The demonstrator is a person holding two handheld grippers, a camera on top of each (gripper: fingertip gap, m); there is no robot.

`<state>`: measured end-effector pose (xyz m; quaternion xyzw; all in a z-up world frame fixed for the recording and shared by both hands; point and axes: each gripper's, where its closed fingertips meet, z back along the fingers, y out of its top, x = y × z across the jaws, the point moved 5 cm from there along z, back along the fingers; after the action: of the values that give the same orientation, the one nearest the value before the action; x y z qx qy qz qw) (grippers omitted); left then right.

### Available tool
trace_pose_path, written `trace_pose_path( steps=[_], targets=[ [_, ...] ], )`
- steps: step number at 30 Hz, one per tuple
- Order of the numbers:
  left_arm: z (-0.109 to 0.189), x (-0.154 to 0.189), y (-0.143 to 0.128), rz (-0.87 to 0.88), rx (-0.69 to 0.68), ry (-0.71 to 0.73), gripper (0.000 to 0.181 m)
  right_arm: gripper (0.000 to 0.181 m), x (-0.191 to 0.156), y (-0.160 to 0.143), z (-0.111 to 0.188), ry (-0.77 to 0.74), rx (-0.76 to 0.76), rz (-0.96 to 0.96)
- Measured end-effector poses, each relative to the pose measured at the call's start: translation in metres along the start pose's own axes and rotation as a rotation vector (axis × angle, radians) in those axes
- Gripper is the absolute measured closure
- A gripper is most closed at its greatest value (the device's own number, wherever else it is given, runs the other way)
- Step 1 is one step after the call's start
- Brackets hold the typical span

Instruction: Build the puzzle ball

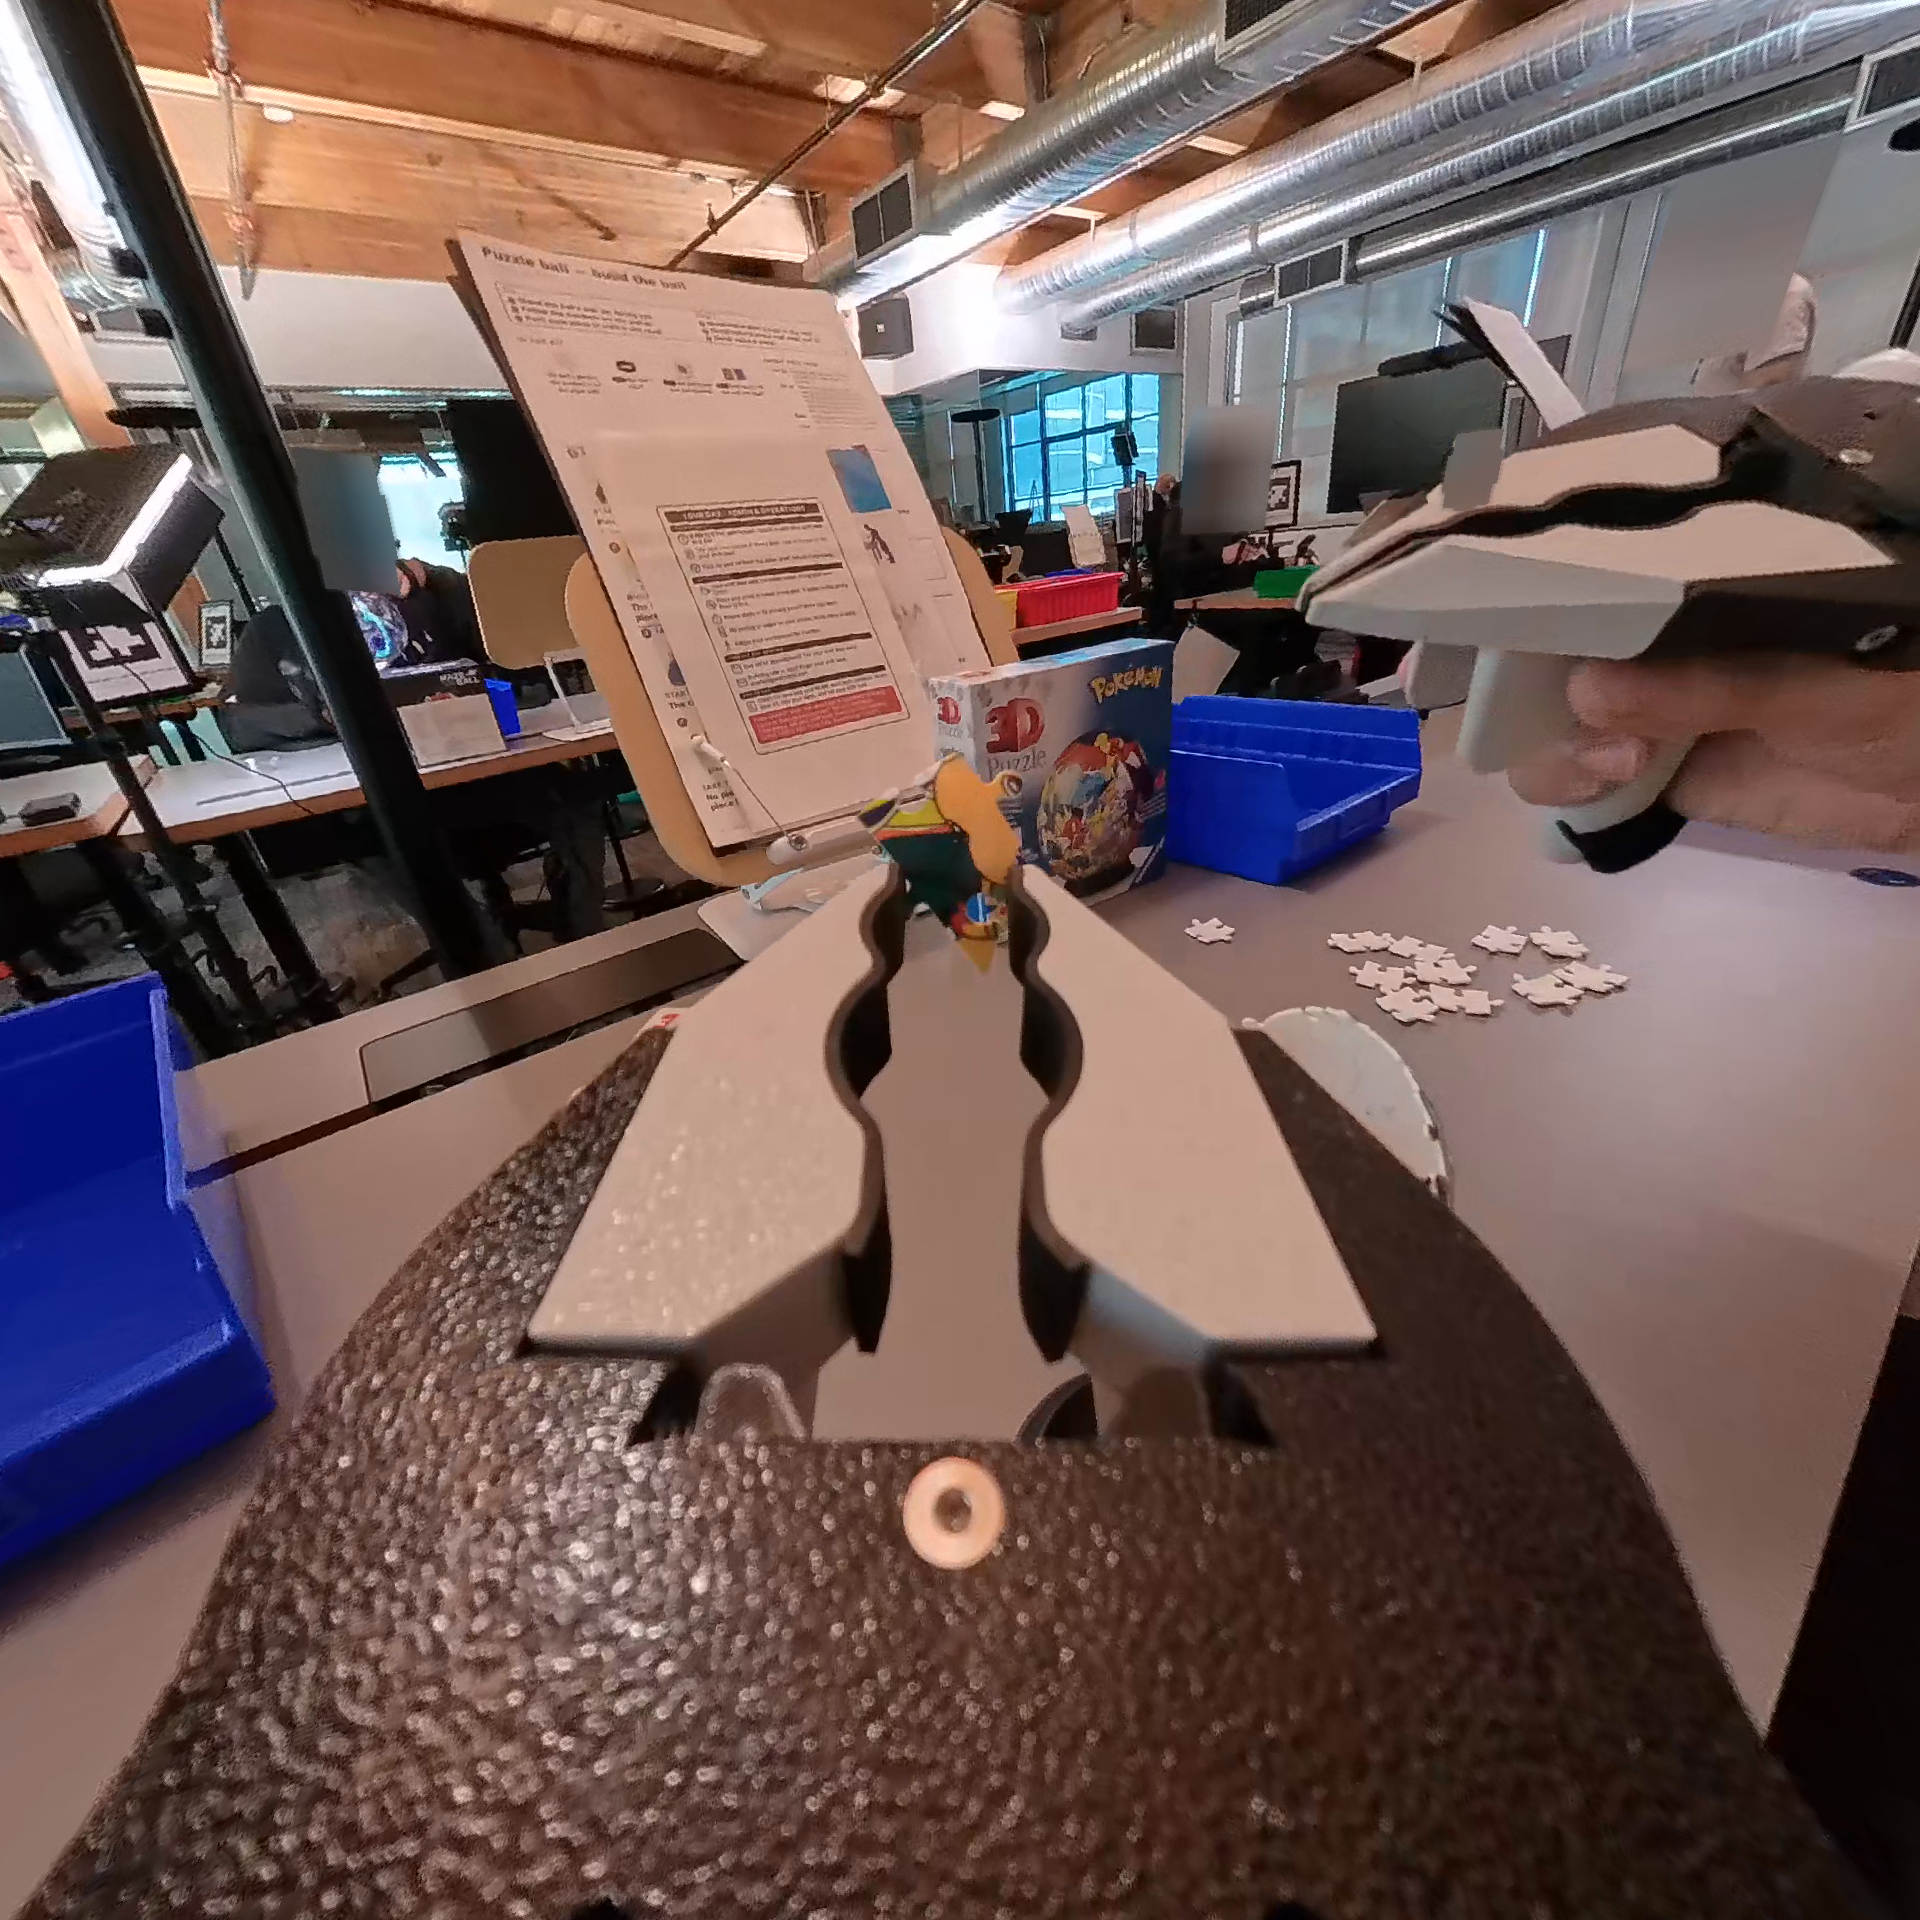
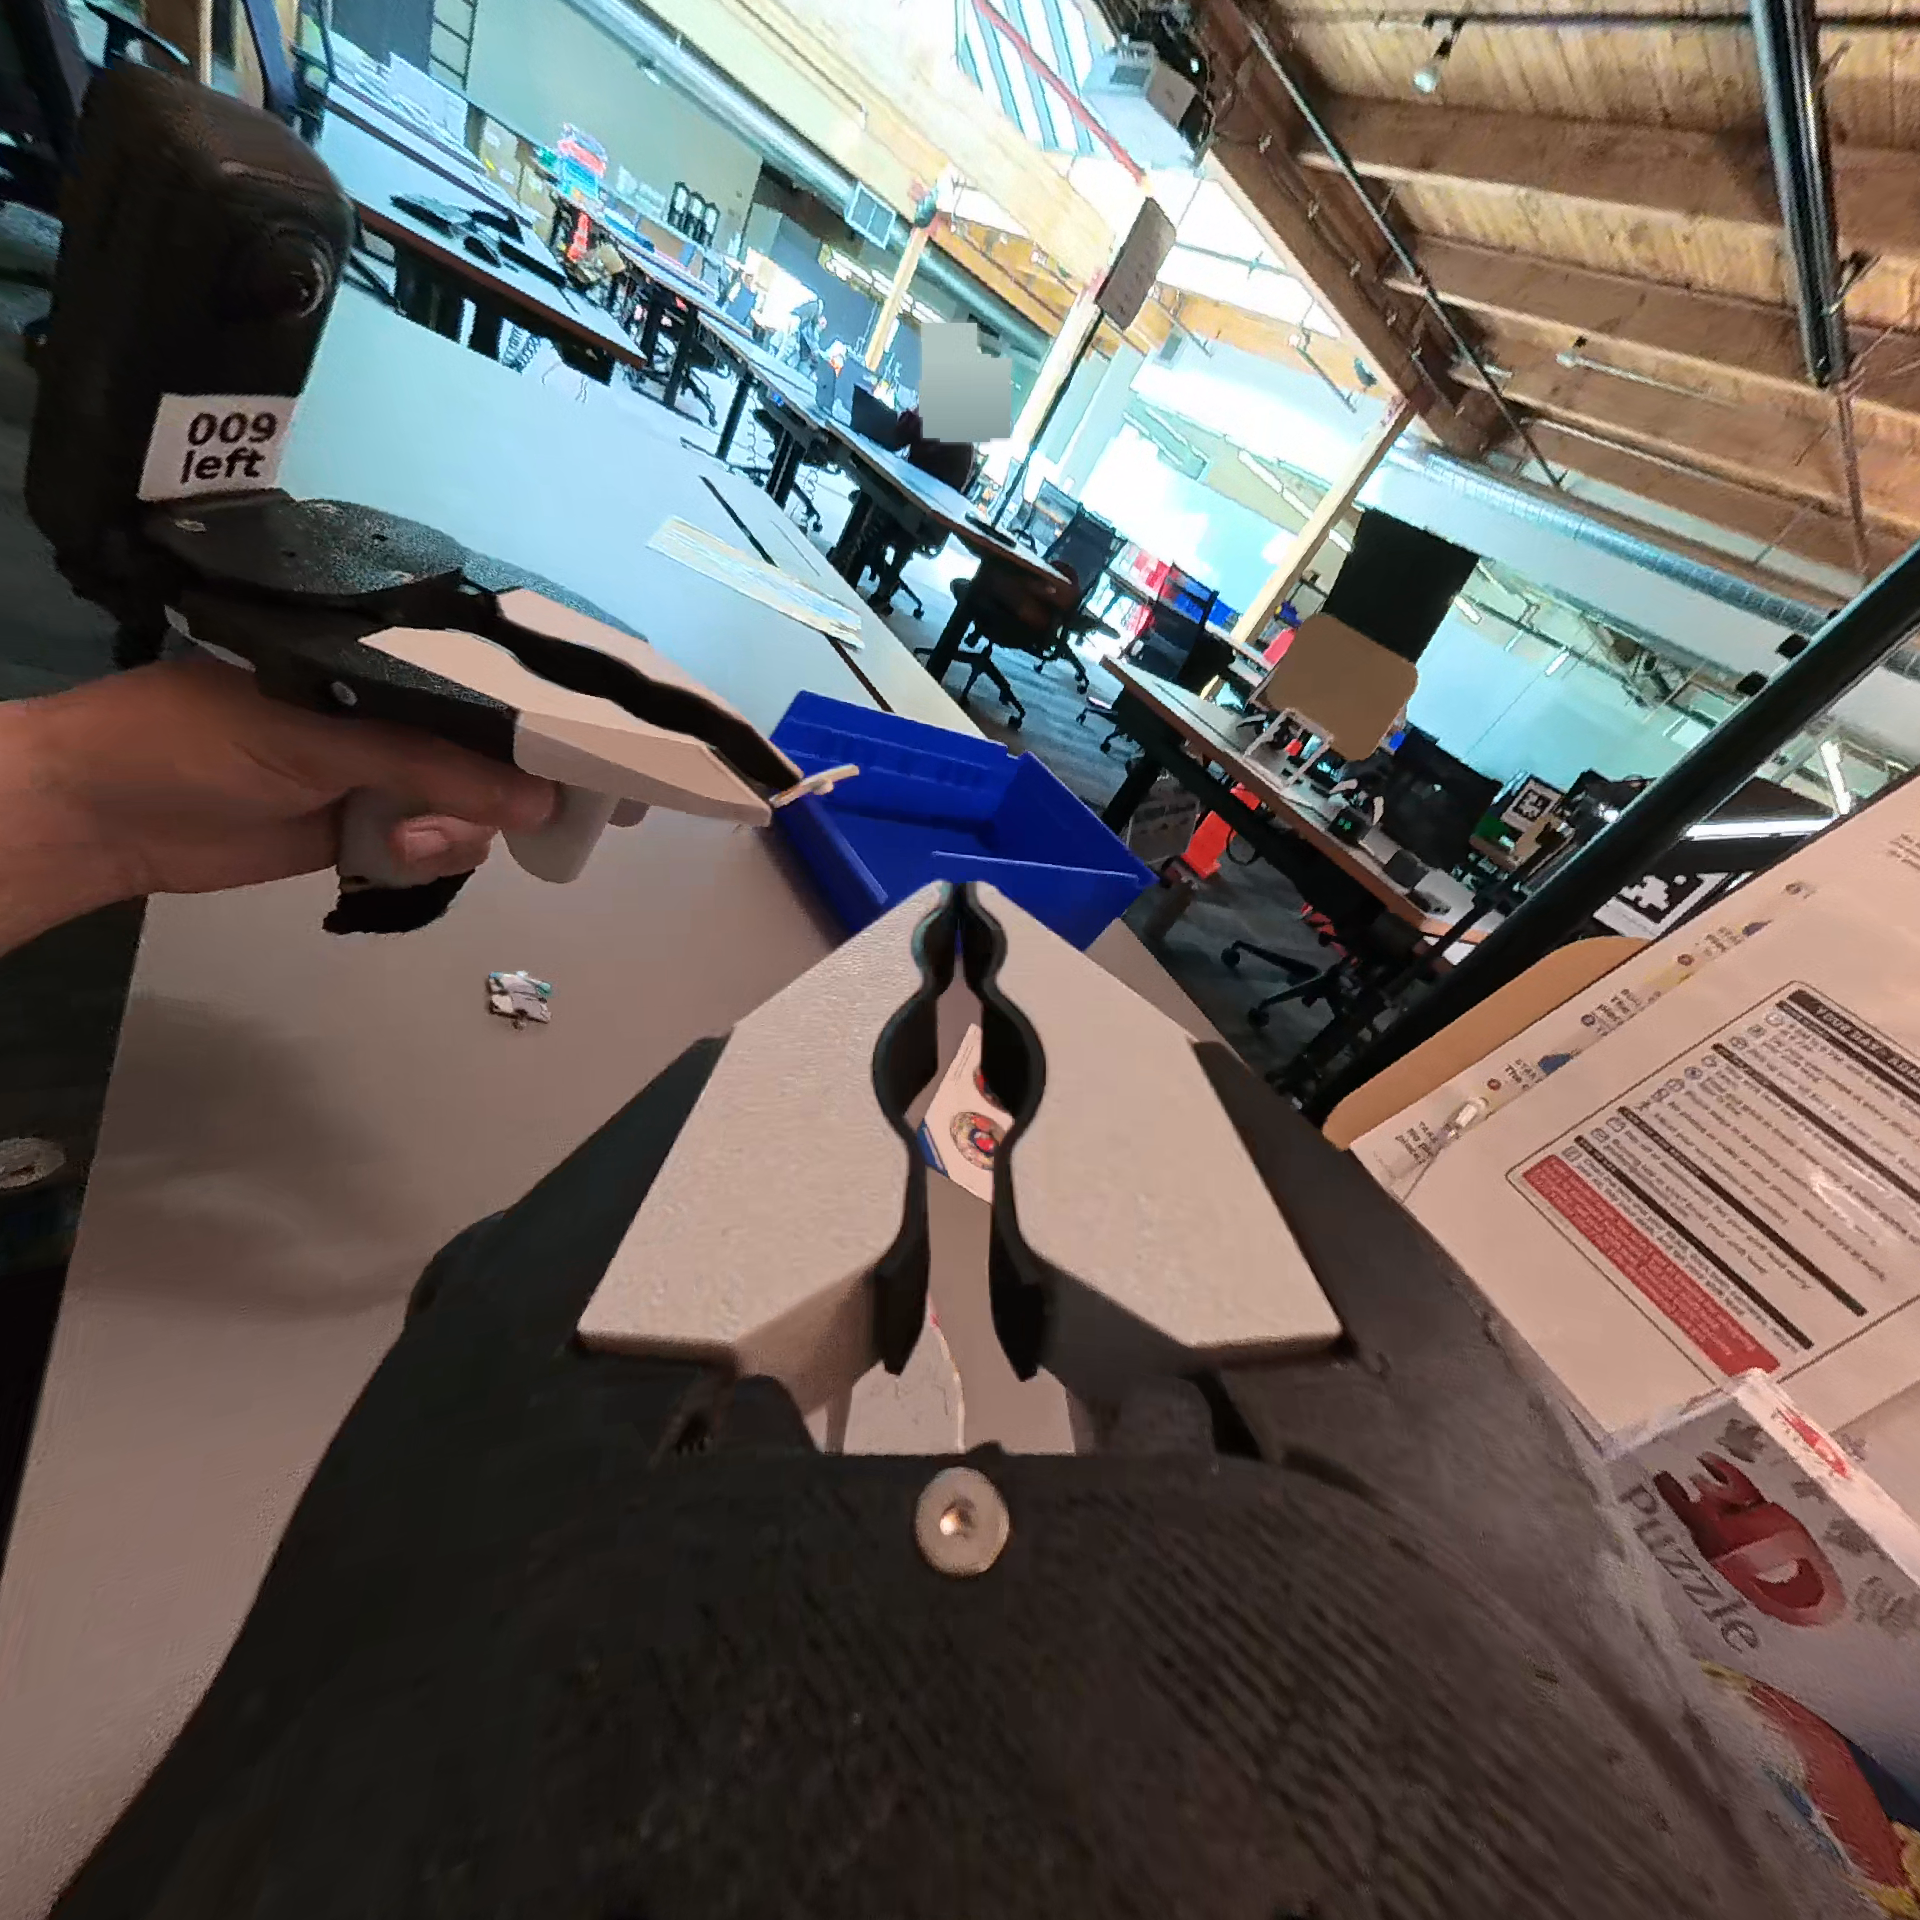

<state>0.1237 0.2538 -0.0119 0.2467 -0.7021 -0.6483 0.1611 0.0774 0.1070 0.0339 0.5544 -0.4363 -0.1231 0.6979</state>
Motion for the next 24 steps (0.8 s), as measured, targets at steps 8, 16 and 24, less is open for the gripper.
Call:
trace_pose_path(
  steps=[8, 16, 24],
  targets=[
    [-0.004, 0.024, 0.02, -0.02, 0.073, -0.084, 0.165, 0.178, -0.003, 0.0, 0.015, -0.045, -0.046, 0.058],
    [-0.013, 0.043, 0.035, 0.152, 0.256, -0.252, 0.165, 0.168, 0.002, 0.012, 0.024, 0.021, 0.053, -0.09],
    [0.004, 0.044, 0.036, 0.482, 0.484, -0.642, 0.165, 0.158, -0.012, 0.023, 0.015, 0.131, 0.162, -0.281]
  ],
)
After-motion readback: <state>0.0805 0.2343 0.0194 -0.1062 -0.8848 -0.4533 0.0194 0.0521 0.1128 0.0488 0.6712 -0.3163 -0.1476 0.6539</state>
